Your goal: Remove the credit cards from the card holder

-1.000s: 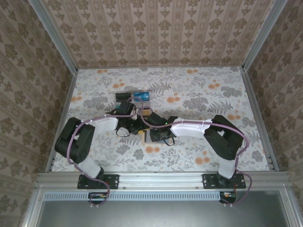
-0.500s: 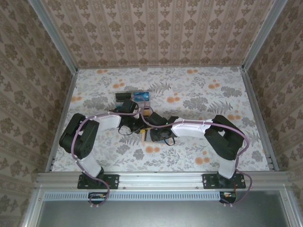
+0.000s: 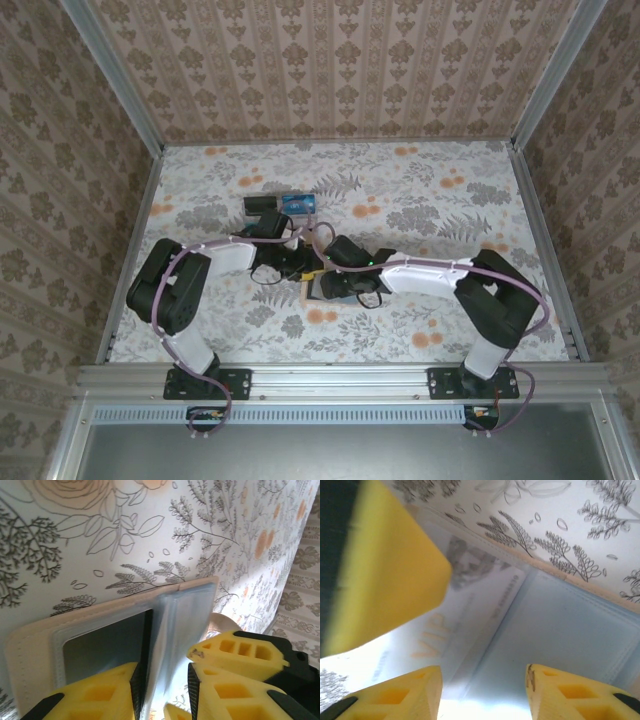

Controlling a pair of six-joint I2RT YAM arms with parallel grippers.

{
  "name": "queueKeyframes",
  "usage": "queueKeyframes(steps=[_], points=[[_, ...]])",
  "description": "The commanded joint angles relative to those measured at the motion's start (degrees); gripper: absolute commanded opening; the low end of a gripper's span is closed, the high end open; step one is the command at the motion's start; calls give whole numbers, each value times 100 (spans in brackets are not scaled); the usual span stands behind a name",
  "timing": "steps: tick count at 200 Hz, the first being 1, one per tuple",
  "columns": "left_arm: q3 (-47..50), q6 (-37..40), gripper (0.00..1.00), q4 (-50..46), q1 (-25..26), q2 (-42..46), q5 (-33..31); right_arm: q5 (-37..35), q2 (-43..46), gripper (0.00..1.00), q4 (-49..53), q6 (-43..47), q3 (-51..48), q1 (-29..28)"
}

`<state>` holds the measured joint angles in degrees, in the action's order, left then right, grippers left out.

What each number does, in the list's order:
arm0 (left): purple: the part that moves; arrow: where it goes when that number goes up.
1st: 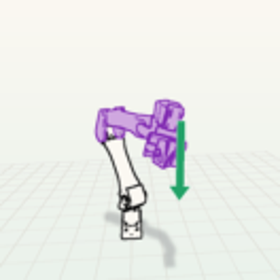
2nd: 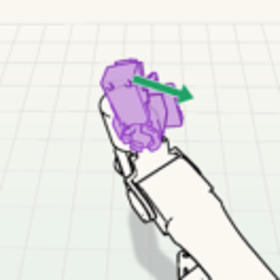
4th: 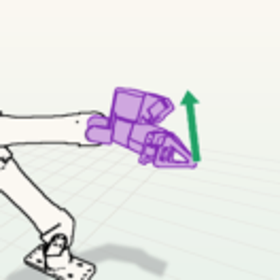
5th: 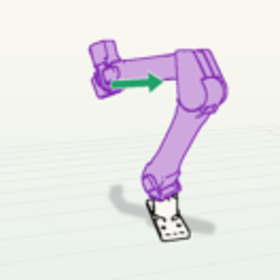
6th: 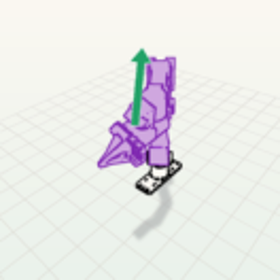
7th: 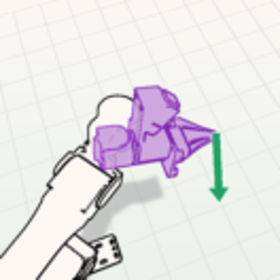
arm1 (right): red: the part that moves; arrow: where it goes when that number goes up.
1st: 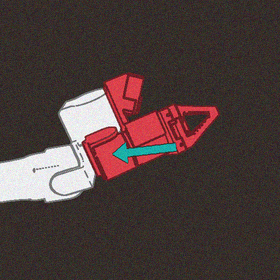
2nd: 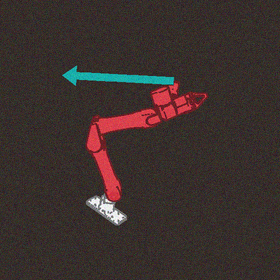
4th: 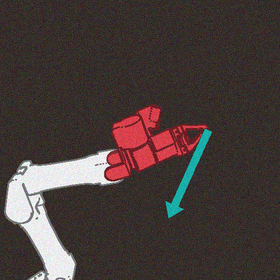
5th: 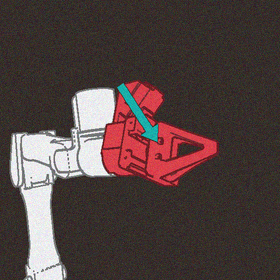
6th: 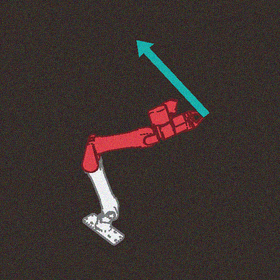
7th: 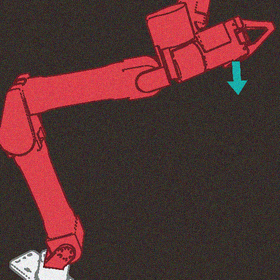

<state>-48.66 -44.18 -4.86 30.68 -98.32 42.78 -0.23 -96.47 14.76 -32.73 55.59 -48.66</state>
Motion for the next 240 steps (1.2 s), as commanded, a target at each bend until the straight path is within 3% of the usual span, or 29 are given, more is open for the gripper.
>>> queueKeyframes(steps=[1, 47, 93, 140, 190, 240], points=[[42, -45, 32, 287, -35, 31, 289, 267, 573, 55, -300, 290, -133, 26], [91, -421, 34, 848, -1, -60, 594, -145, 1634, 63, -532, 253, -708, 89], [-184, -668, 36, 1133, 393, -199, 646, -1063, 2854, 65, 33, -434, -1269, 495], [-357, -824, 39, 1294, 633, -242, 556, -655, 3768, 65, 254, -779, -1740, 1056], [-236, -666, 40, 786, 424, 14, 203, -113, 3306, 59, 258, -800, -1514, 1088], [-77, -480, 33, 245, 227, 98, -31, 661, 1995, 40, -140, -893, -918, 758]])
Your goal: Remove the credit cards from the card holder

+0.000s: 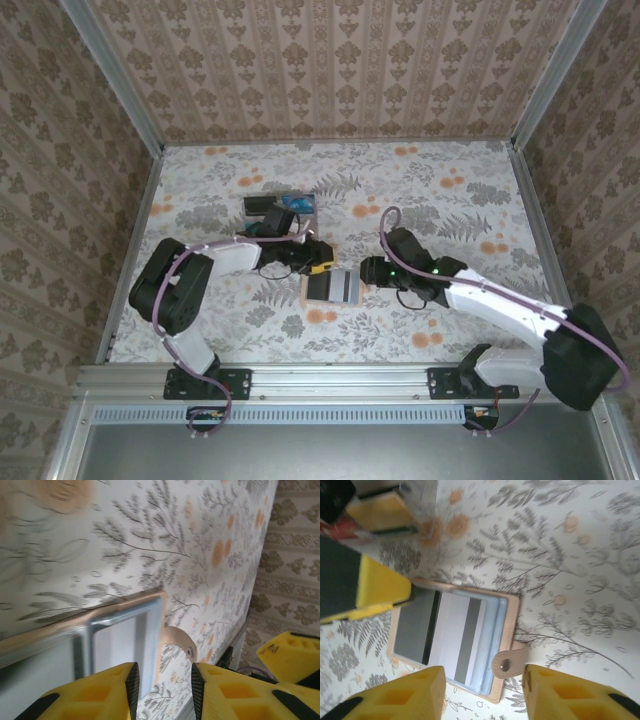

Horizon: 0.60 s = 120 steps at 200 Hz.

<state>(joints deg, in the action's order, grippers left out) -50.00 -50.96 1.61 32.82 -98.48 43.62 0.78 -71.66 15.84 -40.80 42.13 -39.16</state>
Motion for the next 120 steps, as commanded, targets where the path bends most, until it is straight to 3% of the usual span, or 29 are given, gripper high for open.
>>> queueKeyframes(steps=[1, 33, 120], points=[[50, 204, 32, -409, 14, 111, -115, 576, -510, 39, -247, -86, 445, -200], [-154, 420, 29, -809, 49, -55, -226, 645, -1312, 34, -174, -240, 882, -370], [-207, 293, 28, -526, 163, -459, -13, 777, -2381, 25, 141, -315, 1202, -258]])
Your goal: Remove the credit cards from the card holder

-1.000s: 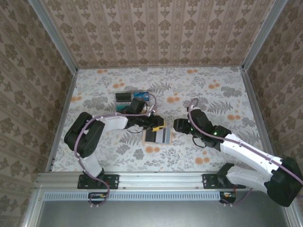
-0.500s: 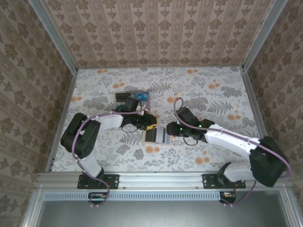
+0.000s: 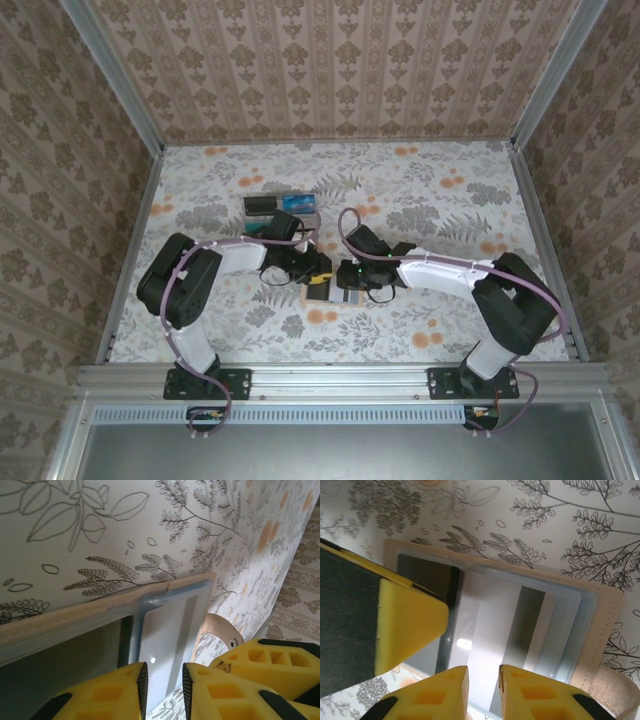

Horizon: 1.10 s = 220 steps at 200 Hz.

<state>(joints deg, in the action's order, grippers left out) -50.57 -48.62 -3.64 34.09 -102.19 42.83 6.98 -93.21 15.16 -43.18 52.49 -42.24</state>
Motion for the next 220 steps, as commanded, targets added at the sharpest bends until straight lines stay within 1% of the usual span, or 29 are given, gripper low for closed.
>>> queueKeyframes(steps=[1, 77, 131, 141, 161, 170, 173, 183, 198, 220], points=[[-148, 61, 28, 1, 36, -93, 58, 155, -234, 25, 212, -77, 174, 54], [-172, 55, 28, 82, 96, -358, 176, 349, -663, 25, 118, -24, 127, 157], [-180, 110, 28, -56, 90, -255, 55, 739, -725, 25, -474, -103, -145, 266], [-210, 215, 28, -276, 72, -179, -60, 752, -703, 25, -520, -120, -198, 293], [-341, 627, 28, -1019, -4, 103, -533, 599, -598, 25, -402, -114, -250, 320], [-388, 747, 28, -1226, -37, 206, -557, 492, -532, 25, -301, -99, -259, 322], [-393, 765, 28, -1277, -42, 224, -715, 447, -504, 24, -264, -88, -265, 322], [-409, 816, 28, -1349, -51, 275, -774, 332, -432, 24, -183, -69, -287, 324], [-404, 805, 28, -1314, -29, 225, -694, 327, -342, 24, -235, -47, -353, 348], [-427, 779, 28, -1264, 9, 105, -688, 689, -410, 24, -613, -155, -488, 416]])
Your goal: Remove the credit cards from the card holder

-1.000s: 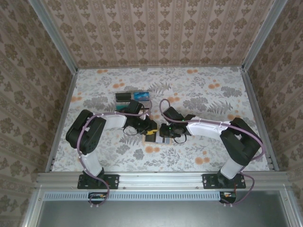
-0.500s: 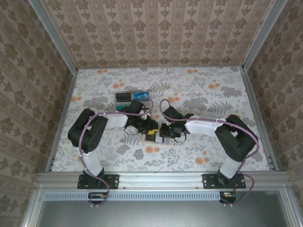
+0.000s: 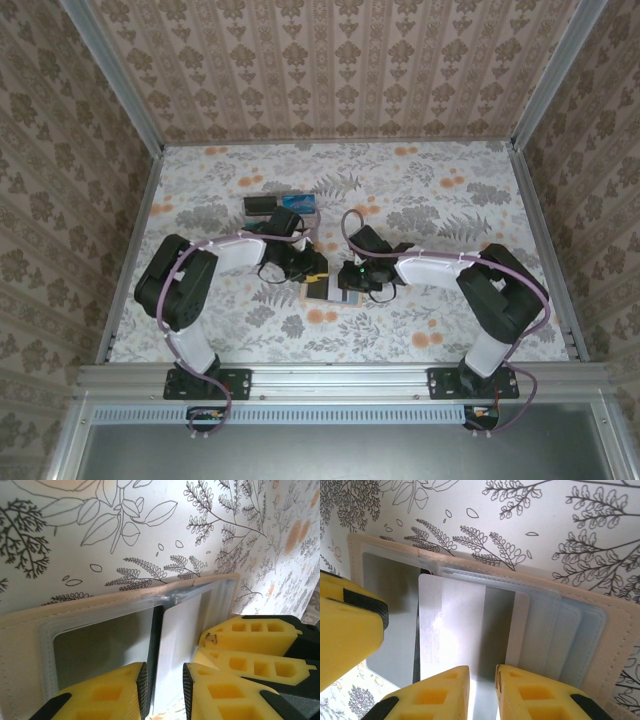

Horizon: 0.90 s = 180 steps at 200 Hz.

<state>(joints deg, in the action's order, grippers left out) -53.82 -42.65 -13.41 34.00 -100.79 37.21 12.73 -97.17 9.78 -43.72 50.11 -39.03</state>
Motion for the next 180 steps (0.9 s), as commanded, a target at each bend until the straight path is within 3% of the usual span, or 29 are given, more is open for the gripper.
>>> queueKeyframes(steps=[1, 110, 134, 180], points=[[-106, 176, 28, -282, 18, -40, -122, 128, -22, 24, -92, -110, -253, 96], [-234, 85, 28, -345, 195, -318, -200, 904, -251, 24, -1173, -453, -634, 272], [-199, 5, 28, -117, 195, -349, -74, 1020, -285, 24, -1264, -443, -654, 290], [187, -320, 26, 921, 9, -269, 742, 1021, -327, 24, -1255, -444, -659, 307]])
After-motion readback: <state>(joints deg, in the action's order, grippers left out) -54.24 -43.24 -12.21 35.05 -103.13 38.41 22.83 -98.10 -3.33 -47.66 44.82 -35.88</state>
